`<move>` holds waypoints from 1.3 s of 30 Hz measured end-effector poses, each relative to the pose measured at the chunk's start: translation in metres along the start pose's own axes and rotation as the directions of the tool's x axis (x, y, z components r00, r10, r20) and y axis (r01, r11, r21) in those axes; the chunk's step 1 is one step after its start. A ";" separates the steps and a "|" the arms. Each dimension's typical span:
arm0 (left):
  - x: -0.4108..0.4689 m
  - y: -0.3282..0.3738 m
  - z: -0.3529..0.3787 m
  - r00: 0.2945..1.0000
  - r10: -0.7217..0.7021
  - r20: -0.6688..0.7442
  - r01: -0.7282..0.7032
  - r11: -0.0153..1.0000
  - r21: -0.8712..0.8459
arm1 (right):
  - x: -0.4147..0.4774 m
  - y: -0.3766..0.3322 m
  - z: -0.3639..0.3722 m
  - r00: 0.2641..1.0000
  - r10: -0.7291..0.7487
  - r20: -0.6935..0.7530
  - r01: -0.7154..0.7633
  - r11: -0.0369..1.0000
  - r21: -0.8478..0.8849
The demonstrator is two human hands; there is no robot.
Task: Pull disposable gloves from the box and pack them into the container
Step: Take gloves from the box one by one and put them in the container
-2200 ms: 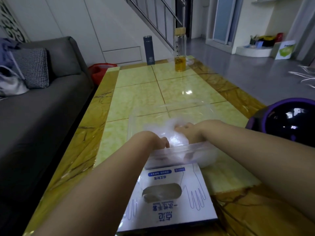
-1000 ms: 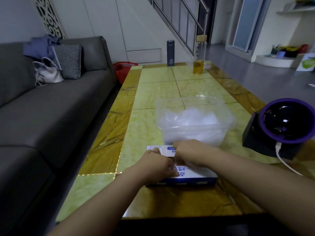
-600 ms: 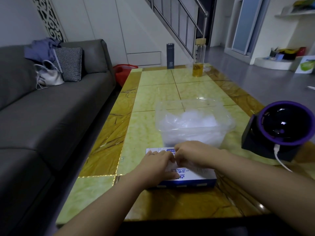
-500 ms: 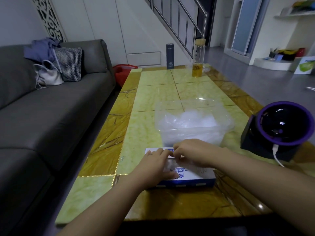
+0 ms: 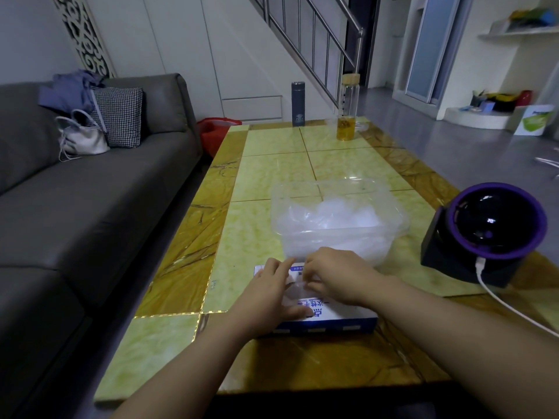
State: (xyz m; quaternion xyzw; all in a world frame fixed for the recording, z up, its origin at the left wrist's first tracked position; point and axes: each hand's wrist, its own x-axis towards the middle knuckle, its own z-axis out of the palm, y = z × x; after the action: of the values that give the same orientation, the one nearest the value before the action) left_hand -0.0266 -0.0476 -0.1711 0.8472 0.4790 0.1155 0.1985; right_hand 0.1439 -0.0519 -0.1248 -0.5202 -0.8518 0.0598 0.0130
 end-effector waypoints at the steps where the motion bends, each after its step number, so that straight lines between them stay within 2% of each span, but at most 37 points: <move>1: -0.001 0.000 0.000 1.000 -0.006 -0.009 0.006 1.000 -0.015 | 0.000 -0.003 -0.002 1.000 0.003 -0.021 -0.003 1.000 0.021; 4: -0.001 -0.002 0.000 1.000 -0.009 -0.027 0.008 0.999 -0.039 | -0.003 -0.006 -0.012 1.000 0.008 -0.027 -0.004 0.993 0.122; 8: 0.000 -0.003 0.002 0.999 -0.011 -0.032 0.010 0.999 -0.045 | -0.007 -0.005 -0.025 0.997 0.046 0.064 -0.065 0.942 0.330; 11: 0.000 -0.002 0.003 0.999 -0.016 -0.037 0.014 0.998 -0.060 | -0.003 -0.010 -0.020 0.977 0.141 0.158 -0.168 0.970 0.176; 14: -0.001 -0.002 0.003 0.999 -0.029 -0.038 0.026 0.997 -0.073 | 0.001 -0.017 -0.007 0.979 0.180 0.091 -0.183 0.983 0.025; 16: 0.000 -0.002 0.002 0.999 -0.029 -0.037 0.026 0.996 -0.080 | 0.000 -0.017 -0.005 0.980 0.195 0.036 -0.197 0.980 0.043; 18: 0.000 -0.003 0.002 0.999 -0.036 -0.033 0.033 0.996 -0.089 | -0.001 -0.011 -0.010 0.973 0.233 0.005 -0.230 0.961 0.153; 21: 0.000 -0.003 0.002 0.999 -0.044 -0.028 0.041 0.994 -0.098 | -0.004 -0.005 -0.016 0.978 0.197 0.070 -0.209 0.935 0.287; 24: -0.001 -0.002 0.003 0.998 -0.044 -0.036 0.040 0.994 -0.101 | -0.002 -0.011 -0.014 0.966 0.231 0.113 -0.252 0.939 0.236; 27: -0.002 -0.001 0.003 0.998 -0.051 -0.034 0.047 0.993 -0.110 | 0.003 -0.021 -0.009 0.969 0.247 0.021 -0.248 0.965 0.089; 28: -0.002 -0.001 0.002 0.998 -0.050 -0.036 0.046 0.992 -0.114 | 0.004 -0.023 -0.009 0.971 0.238 -0.010 -0.236 0.968 0.086; 31: -0.002 0.000 0.000 0.999 -0.041 -0.033 0.038 0.993 -0.113 | 0.004 -0.017 -0.021 0.968 0.241 -0.076 -0.218 0.948 0.230; 35: -0.003 0.001 0.000 0.998 -0.055 -0.021 0.053 0.994 -0.093 | 0.002 -0.008 -0.034 0.947 0.250 -0.202 -0.129 0.871 0.475; 39: -0.001 0.002 -0.001 0.997 -0.073 -0.022 0.069 0.990 -0.121 | -0.001 -0.004 -0.045 0.843 0.345 -0.413 -0.025 0.792 0.610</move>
State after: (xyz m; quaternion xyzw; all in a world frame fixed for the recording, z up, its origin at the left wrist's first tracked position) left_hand -0.0261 -0.0493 -0.1691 0.8146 0.5036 0.1480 0.2467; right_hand 0.1449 -0.0503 -0.0794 -0.5717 -0.7003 0.1806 0.3875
